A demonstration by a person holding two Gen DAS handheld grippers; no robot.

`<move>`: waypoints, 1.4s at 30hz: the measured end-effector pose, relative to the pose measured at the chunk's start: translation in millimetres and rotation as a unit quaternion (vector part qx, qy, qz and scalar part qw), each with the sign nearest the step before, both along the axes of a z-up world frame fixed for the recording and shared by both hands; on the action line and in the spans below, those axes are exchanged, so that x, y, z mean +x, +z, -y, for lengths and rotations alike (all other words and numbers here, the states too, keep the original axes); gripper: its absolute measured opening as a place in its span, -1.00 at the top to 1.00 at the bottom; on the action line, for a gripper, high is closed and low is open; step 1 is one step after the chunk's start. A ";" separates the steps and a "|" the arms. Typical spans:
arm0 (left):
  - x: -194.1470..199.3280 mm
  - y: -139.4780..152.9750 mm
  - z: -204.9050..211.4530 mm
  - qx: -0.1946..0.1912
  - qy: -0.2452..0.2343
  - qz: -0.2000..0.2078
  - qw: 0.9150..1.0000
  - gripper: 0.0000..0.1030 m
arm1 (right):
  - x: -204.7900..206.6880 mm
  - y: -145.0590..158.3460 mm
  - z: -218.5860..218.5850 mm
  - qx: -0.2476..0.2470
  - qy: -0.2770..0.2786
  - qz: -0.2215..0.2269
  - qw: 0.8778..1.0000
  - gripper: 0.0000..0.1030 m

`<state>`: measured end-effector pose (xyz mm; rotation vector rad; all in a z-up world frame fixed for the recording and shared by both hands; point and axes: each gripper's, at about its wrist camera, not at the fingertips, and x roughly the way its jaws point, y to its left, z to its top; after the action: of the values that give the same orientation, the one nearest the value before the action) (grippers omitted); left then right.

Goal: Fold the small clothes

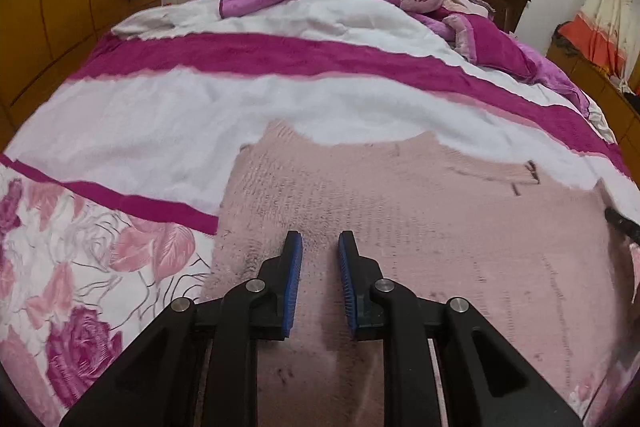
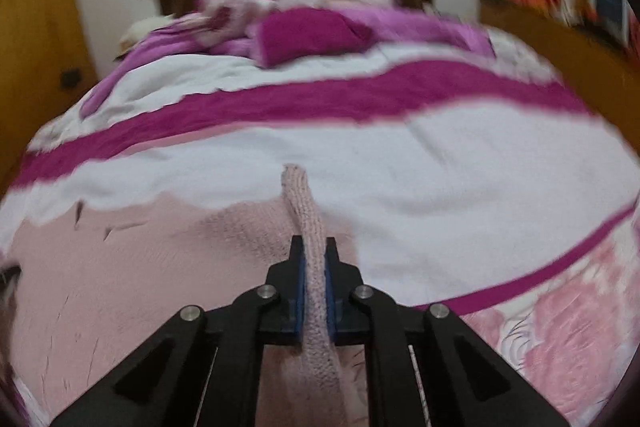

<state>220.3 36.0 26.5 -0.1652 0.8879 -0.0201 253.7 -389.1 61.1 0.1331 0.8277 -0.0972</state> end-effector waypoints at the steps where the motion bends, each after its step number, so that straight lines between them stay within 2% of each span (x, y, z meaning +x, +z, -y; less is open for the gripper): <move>1: 0.2 -2.4 -1.0 -0.001 -0.001 0.003 1.000 1.00 | 4.8 -10.7 6.9 0.011 -0.008 -0.017 1.000 0.83; 3: -0.1 -3.6 -0.4 0.005 -0.004 0.010 1.000 1.00 | 8.6 -23.9 7.9 0.002 -0.005 -0.032 0.999 0.82; 5: -0.4 -4.5 0.0 0.009 -0.004 0.013 1.000 1.00 | 7.5 -23.2 5.1 -0.006 -0.005 -0.026 1.000 0.72; 7: -1.5 -4.7 -0.7 0.007 -0.004 0.016 1.000 1.00 | 5.5 -16.4 2.9 -0.012 -0.012 -0.025 1.000 0.43; 14: -2.8 -5.1 -1.8 0.005 -0.005 0.022 1.000 1.00 | -34.1 26.6 -12.9 -0.034 0.008 0.033 0.999 0.34; 16: -3.5 -5.2 -1.9 0.006 -0.006 0.022 1.000 1.00 | -39.8 32.3 -16.2 -0.024 0.021 0.038 0.999 0.34; 20: -3.8 -5.6 -2.2 0.001 -0.006 0.022 1.000 1.00 | -44.7 16.8 -24.9 -0.009 0.051 0.011 0.999 0.35; 23: -4.1 -6.3 -2.5 -0.003 -0.007 0.023 1.000 1.00 | -37.5 -11.6 -18.7 -0.008 0.025 -0.023 0.999 0.35; 25: -4.1 -6.5 -2.5 -0.003 -0.008 0.022 1.000 1.00 | -35.0 -26.2 -9.6 0.009 0.011 -0.016 1.000 0.34; 27: -4.0 -6.5 -2.1 0.000 -0.008 0.022 1.000 1.00 | -34.3 -28.4 -6.3 0.020 0.004 -0.007 1.000 0.33; 35: -4.7 -5.5 -1.6 0.004 -0.009 0.021 1.000 1.00 | -35.7 -26.9 -14.3 0.002 0.004 -0.006 1.000 0.25; 38: -7.7 -1.1 -1.1 0.010 -0.011 0.017 1.000 1.00 | -42.5 -18.1 -16.6 0.004 0.004 -0.003 1.000 -0.06; 39: -8.7 0.6 -1.2 0.012 -0.011 0.016 1.000 1.00 | -47.2 -12.9 -17.1 0.003 -0.001 -0.002 1.000 -0.28; 40: -10.7 2.7 -1.9 0.012 -0.012 0.016 1.000 1.00 | -50.8 -9.6 -16.9 0.001 -0.006 0.001 1.000 -0.40; 42: -14.5 6.1 -4.4 0.011 -0.012 0.013 1.000 1.00 | -64.0 -1.1 -15.7 -0.001 -0.009 0.013 1.000 -0.42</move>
<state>205.7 40.4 32.6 -0.1326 0.8641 -0.0345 189.7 -373.4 60.0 0.1397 0.8014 -0.1127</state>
